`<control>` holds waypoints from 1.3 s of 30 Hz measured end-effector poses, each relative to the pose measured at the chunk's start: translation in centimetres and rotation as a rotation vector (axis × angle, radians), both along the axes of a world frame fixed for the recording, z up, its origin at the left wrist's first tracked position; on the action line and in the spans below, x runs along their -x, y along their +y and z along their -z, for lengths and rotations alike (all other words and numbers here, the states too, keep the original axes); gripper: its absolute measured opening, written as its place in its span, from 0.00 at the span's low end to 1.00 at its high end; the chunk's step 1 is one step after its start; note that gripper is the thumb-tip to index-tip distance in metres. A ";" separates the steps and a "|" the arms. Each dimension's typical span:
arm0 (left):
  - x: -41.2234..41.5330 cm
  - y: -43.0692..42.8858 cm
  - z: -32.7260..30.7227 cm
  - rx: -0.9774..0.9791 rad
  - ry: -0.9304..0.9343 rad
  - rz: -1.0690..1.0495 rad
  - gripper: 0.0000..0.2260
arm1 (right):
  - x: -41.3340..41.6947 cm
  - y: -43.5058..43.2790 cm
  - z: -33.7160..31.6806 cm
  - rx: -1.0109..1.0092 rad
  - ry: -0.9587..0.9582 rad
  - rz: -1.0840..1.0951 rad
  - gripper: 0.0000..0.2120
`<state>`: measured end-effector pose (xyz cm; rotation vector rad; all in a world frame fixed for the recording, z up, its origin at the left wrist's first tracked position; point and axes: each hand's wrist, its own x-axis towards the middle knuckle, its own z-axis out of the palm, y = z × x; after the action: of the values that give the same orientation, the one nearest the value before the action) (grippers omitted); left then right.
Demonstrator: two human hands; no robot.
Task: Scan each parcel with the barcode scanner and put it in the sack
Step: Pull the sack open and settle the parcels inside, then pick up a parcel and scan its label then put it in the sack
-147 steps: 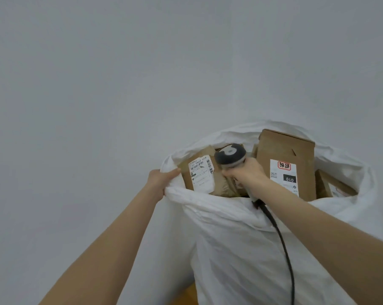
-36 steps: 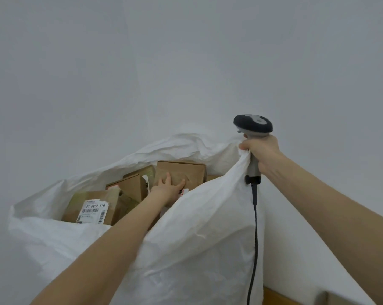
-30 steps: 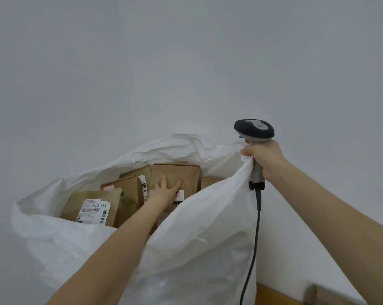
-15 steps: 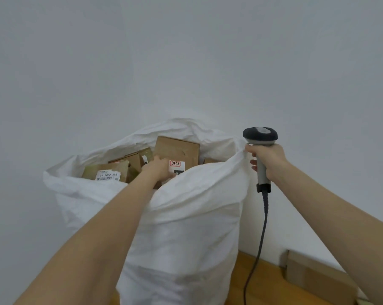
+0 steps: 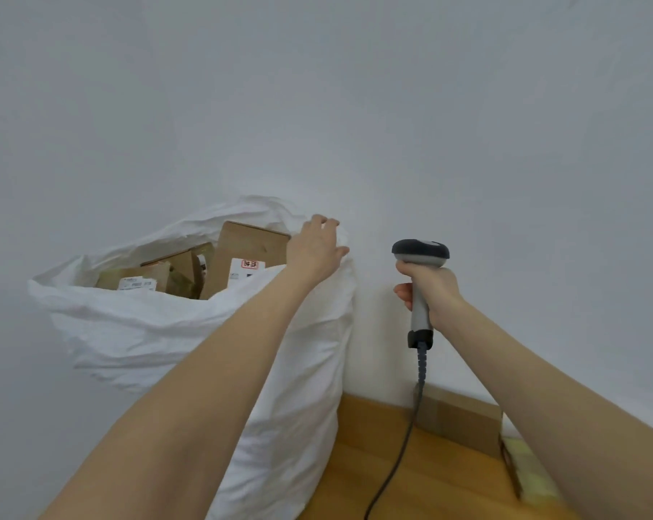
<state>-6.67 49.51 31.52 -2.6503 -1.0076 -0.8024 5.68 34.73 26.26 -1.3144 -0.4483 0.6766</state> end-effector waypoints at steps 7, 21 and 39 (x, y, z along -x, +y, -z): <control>-7.5 -4.3 8.3 0.122 0.129 0.166 0.24 | -3.9 -4.3 6.4 0.126 0.089 0.129 0.11; -20.1 -3.7 31.4 0.560 0.545 0.359 0.24 | -11.5 -9.1 23.5 0.377 0.370 0.458 0.09; -21.6 0.8 40.4 0.657 0.589 0.170 0.17 | -13.5 -7.4 34.5 0.406 0.536 0.484 0.12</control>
<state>14.92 50.30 -8.88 -3.2149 -0.9943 0.3783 19.14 27.37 -8.22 -1.4751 0.4545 0.6915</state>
